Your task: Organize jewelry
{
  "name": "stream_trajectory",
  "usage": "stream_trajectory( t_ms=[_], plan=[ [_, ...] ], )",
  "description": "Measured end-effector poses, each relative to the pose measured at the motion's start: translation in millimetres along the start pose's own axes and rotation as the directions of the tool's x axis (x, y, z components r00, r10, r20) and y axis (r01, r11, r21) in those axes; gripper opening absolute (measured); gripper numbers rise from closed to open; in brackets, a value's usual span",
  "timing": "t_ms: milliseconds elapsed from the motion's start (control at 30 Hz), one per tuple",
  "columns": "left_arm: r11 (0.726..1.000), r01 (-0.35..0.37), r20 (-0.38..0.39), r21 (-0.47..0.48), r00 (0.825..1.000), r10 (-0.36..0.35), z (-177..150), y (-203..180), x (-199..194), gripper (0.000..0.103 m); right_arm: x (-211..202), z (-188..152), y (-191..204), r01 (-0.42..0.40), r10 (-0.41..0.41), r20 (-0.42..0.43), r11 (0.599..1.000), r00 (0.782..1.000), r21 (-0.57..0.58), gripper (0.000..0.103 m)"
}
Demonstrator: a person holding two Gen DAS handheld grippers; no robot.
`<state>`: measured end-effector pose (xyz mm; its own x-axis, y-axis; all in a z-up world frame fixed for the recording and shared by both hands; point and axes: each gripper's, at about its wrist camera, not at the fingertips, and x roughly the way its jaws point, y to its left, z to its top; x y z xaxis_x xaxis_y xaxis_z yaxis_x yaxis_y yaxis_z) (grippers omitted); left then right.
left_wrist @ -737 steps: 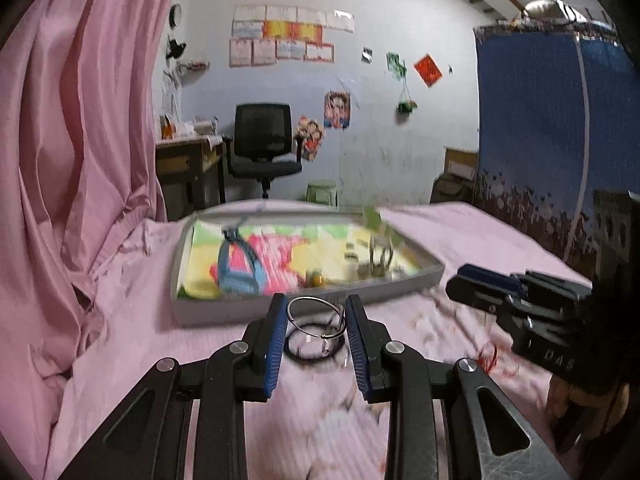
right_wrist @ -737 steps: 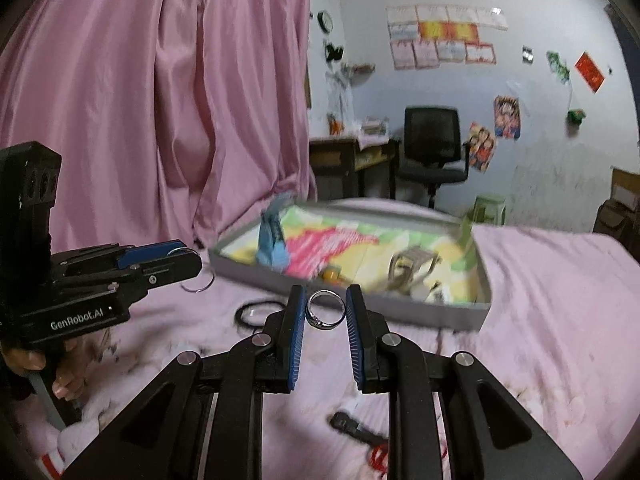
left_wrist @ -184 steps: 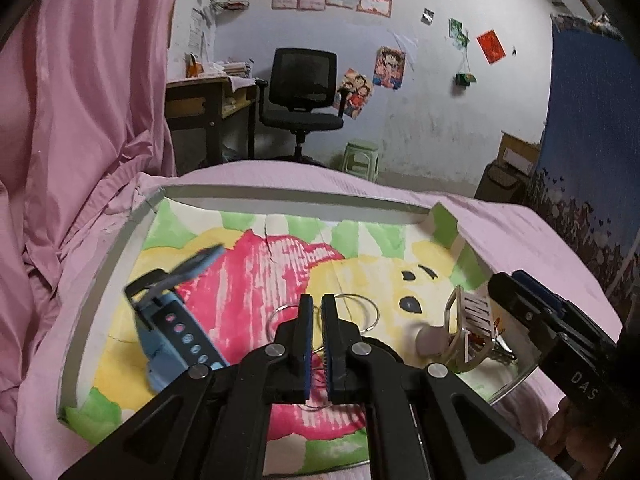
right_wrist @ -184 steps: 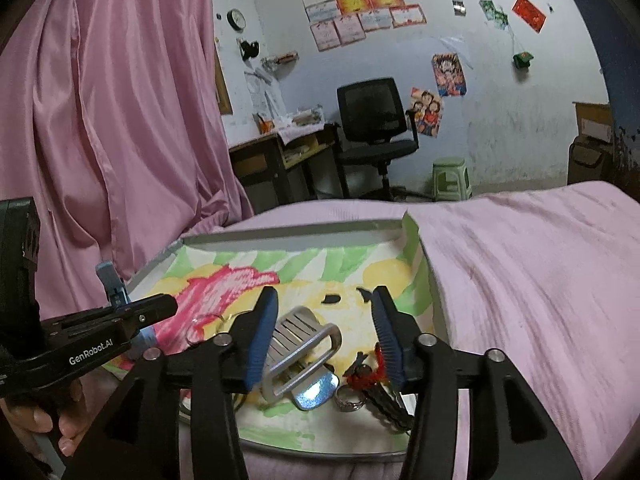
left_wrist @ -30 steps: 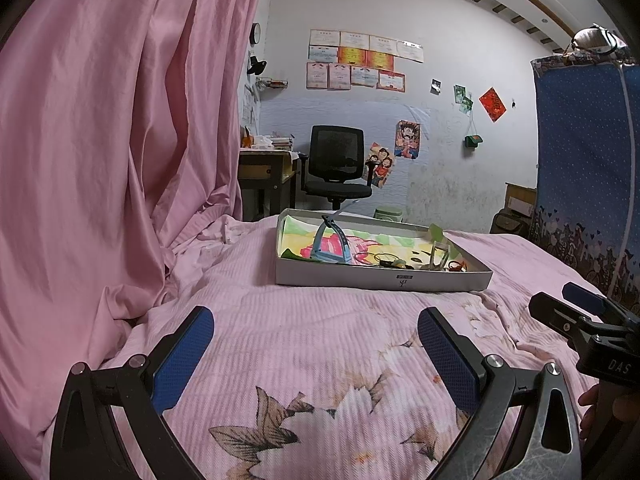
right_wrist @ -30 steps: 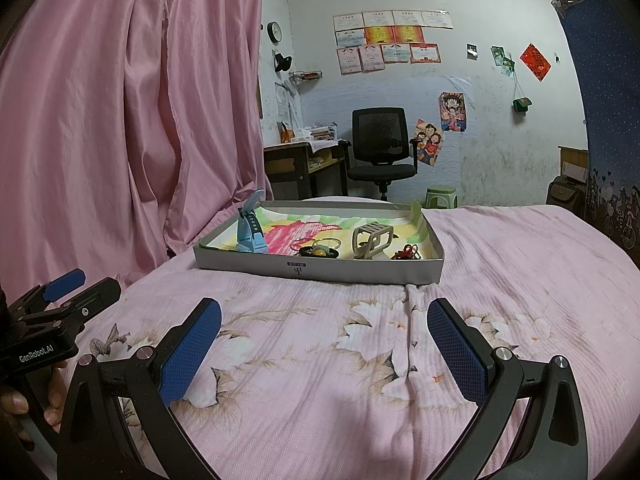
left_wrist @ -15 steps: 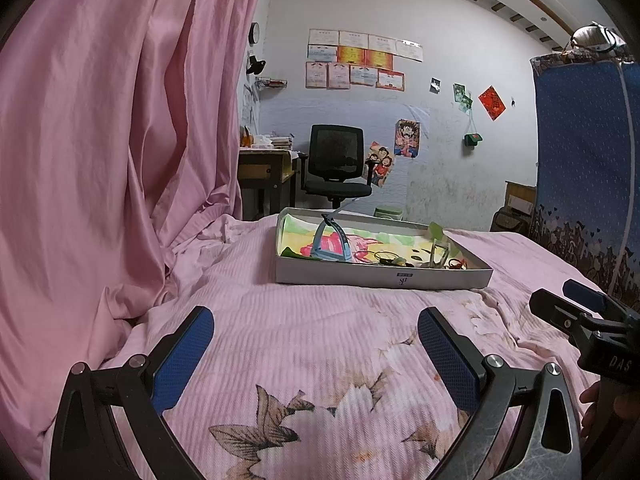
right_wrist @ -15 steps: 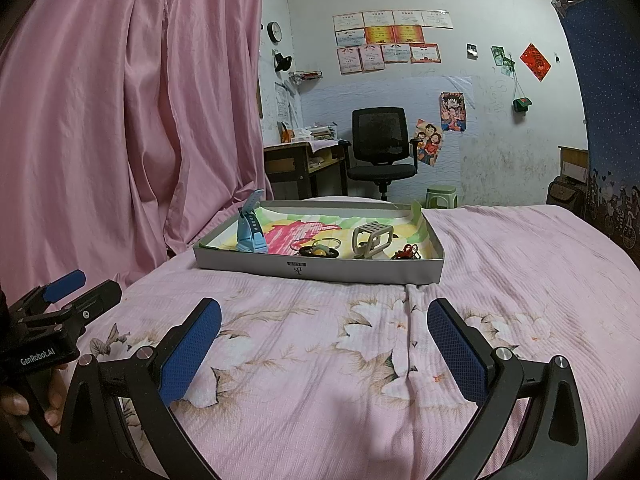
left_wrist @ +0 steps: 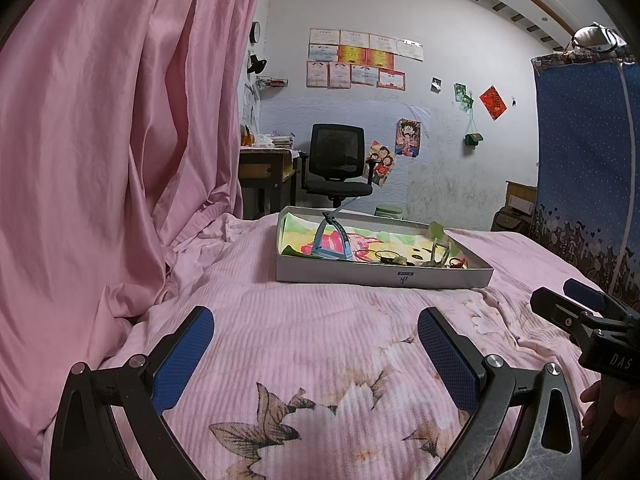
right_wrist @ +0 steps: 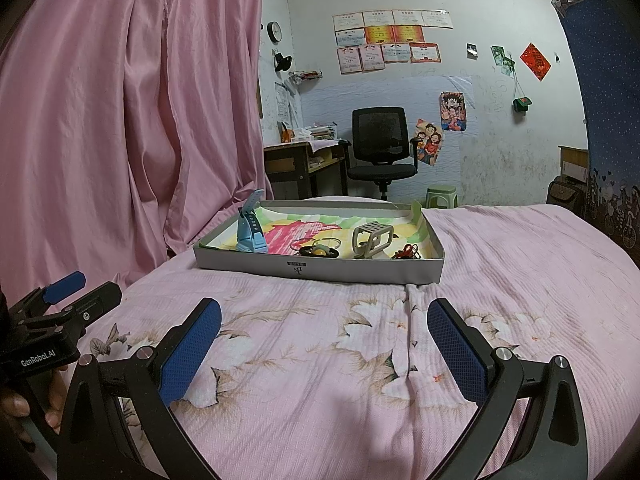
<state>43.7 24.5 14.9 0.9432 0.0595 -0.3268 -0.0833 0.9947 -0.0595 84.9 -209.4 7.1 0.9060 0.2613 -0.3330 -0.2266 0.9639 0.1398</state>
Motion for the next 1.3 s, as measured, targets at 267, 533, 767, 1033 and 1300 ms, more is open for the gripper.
stream_trajectory(
  t_ms=[267,533,767,1033,1300],
  plan=[
    [1.000,-0.001,-0.001,0.000,1.000,0.001,-0.1,-0.2,-0.2,0.103,-0.3,0.4,-0.2,0.000,0.000,0.000,1.000,1.000,0.000,0.102],
    [1.000,0.000,0.001,0.003,1.000,0.000,0.0,-0.5,-0.2,0.103,-0.2,0.9,0.2,0.000,0.000,-0.002,1.000,1.000,0.001,0.102],
    [0.999,-0.048,0.005,0.015,0.999,0.047,-1.8,1.8,-1.2,0.103,-0.4,1.3,-0.1,0.000,0.000,-0.002,1.000,1.000,0.001,0.102],
    [0.998,-0.066,0.004,0.018,0.998,0.066,-1.2,5.0,-0.3,0.103,-0.5,0.5,1.4,-0.001,0.001,-0.006,1.000,1.000,0.002,0.102],
    [0.997,-0.071,0.004,0.024,0.997,0.071,-0.3,8.1,0.7,0.103,-0.9,1.0,1.7,-0.001,0.001,-0.007,1.000,1.000,0.002,0.102]
  ],
)
